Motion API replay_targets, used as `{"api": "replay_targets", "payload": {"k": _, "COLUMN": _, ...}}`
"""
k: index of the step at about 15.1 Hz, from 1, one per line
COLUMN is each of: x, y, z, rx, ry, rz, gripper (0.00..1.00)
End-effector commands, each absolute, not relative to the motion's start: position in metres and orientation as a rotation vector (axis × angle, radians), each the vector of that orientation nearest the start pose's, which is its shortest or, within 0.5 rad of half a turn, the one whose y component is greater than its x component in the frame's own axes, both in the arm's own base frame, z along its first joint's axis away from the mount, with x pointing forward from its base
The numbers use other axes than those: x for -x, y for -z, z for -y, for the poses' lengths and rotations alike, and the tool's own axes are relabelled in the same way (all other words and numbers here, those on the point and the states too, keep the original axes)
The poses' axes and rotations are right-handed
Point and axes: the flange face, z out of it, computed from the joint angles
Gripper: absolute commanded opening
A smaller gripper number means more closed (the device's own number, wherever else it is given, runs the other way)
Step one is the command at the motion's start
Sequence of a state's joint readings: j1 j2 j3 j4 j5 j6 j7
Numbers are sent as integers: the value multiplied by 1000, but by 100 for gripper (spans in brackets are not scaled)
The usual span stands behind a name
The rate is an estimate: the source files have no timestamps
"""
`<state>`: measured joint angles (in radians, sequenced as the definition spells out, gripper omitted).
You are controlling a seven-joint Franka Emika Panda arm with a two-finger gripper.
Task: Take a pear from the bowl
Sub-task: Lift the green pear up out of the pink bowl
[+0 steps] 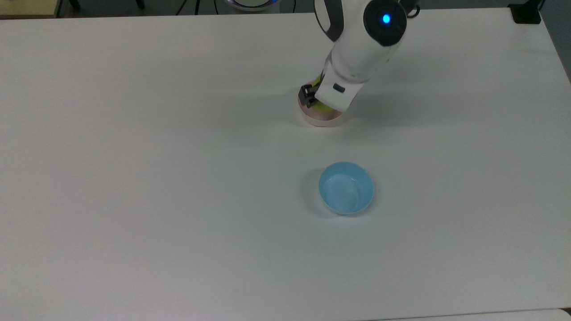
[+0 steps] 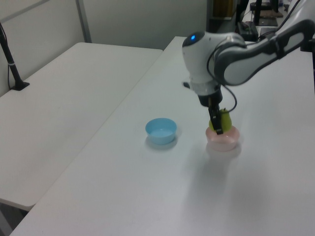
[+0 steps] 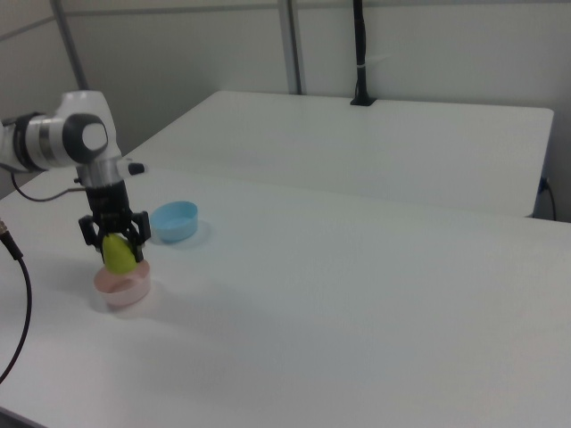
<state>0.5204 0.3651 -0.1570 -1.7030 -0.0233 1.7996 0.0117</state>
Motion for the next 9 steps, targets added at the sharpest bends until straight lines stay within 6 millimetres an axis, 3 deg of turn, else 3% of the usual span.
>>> {"api": "replay_targets", "payload": {"k": 1, "x": -586, "y": -417, "z": -189, "rx": 3160, "ry": -387, "rz": 506, "gripper": 31}}
{"api": "replay_targets", "payload": {"k": 4, "x": -614, "y": -443, "z": -113, "rx": 3165, "ry": -276, "rz": 325, "gripper": 33}}
{"api": "replay_targets", "payload": {"k": 6, "x": -629, "y": -442, "z": -64, "rx": 3169, "ry": -205, "rz": 280, "gripper": 35}}
{"api": "replay_targets", "payload": {"k": 9, "x": -640, "y": -420, "z": -21, "rx": 3181, "ry": -204, "rz": 221, "gripper": 35}}
